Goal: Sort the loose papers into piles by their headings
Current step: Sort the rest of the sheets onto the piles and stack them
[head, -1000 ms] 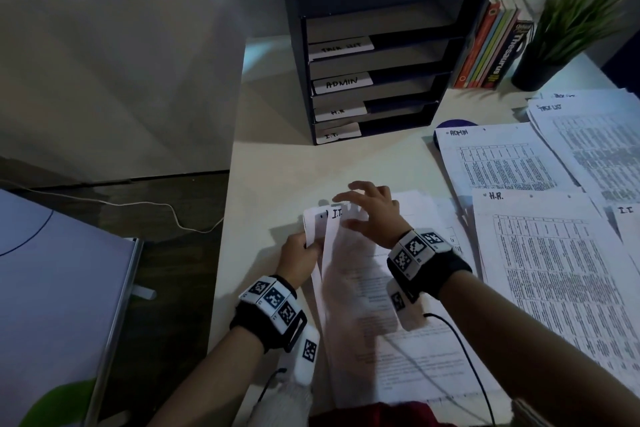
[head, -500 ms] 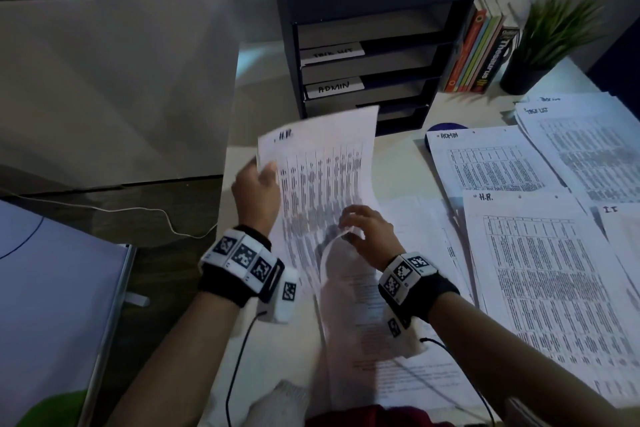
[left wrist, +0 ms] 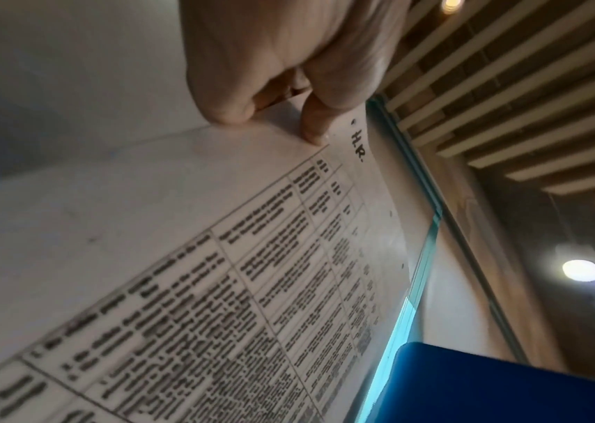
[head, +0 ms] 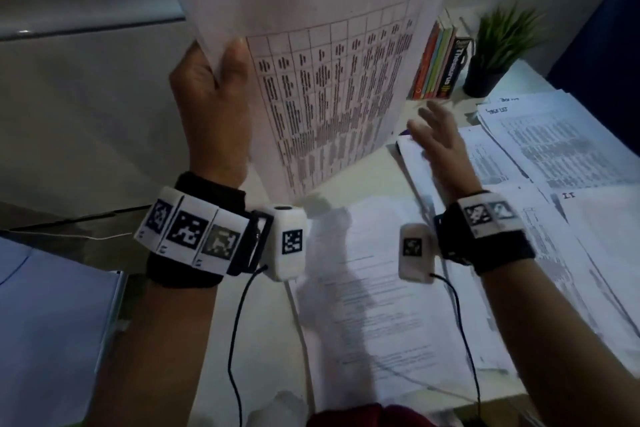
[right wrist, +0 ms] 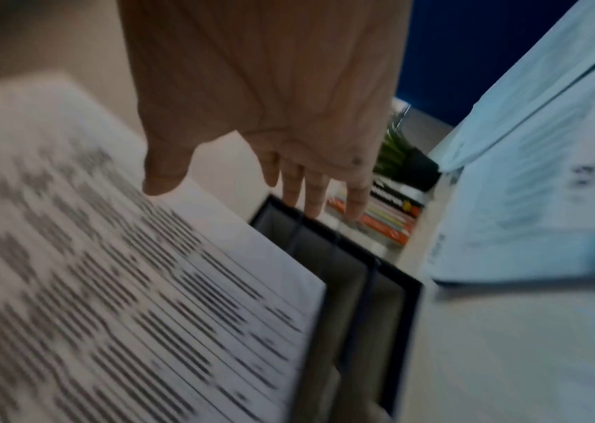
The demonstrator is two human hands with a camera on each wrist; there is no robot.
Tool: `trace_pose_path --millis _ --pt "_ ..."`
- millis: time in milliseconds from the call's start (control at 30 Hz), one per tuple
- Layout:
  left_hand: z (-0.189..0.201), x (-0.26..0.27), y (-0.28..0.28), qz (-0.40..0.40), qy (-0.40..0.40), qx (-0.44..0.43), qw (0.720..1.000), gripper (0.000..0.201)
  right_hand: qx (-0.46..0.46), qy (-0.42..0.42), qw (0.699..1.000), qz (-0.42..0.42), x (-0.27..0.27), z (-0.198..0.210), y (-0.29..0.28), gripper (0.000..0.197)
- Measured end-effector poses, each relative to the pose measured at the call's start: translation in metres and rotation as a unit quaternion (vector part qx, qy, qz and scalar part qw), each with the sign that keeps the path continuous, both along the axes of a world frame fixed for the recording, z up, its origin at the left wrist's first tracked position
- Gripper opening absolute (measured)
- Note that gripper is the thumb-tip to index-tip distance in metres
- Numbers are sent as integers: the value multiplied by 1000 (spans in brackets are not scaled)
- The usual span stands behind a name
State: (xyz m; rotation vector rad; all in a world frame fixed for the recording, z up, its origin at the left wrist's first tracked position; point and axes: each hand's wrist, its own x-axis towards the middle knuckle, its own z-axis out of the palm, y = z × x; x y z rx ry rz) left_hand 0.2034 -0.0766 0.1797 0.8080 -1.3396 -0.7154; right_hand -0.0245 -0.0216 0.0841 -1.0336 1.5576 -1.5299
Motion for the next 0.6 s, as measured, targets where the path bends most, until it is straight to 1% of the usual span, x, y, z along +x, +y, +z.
trace_pose_path --millis 33,100,133,167,200,233,267,333,400,433,467,533,600 --pt "-5 -12 3 -15 20 34 999 17 -28 -13 1000 7 -11 15 7 49" --pt "-17 -39 8 -49 59 111 991 18 -55 3 998 27 -31 30 23 14" --pt "-26 -54 11 -69 76 152 983 16 -62 13 998 22 -40 32 31 9" --pt "-35 -67 13 -85 88 195 973 13 -60 16 998 8 -50 29 40 9" --pt "-44 -81 17 -98 91 234 963 13 -50 17 998 -16 -59 24 48 5" --pt "-51 -93 22 -112 88 265 954 14 -34 22 998 -51 -70 17 56 15" --pt "-58 -104 27 -131 85 287 945 17 -8 33 996 -81 -81 8 64 32" --pt "-66 -124 39 -205 78 306 927 19 67 44 991 -108 -105 -11 80 63" --pt "-67 -140 49 -286 42 309 906 21 121 23 989 -81 -122 -22 95 87" --pt "-67 -148 53 -317 27 311 896 22 130 -3 990 -60 -129 -26 100 95" --pt "-66 -155 57 -340 22 313 886 23 129 -31 990 -39 -134 -28 105 98" --pt "-65 -169 62 -373 30 321 870 33 114 -72 991 3 -142 -30 111 105" --pt "-63 -182 65 -387 40 337 858 44 109 -77 990 45 -148 -31 115 124"
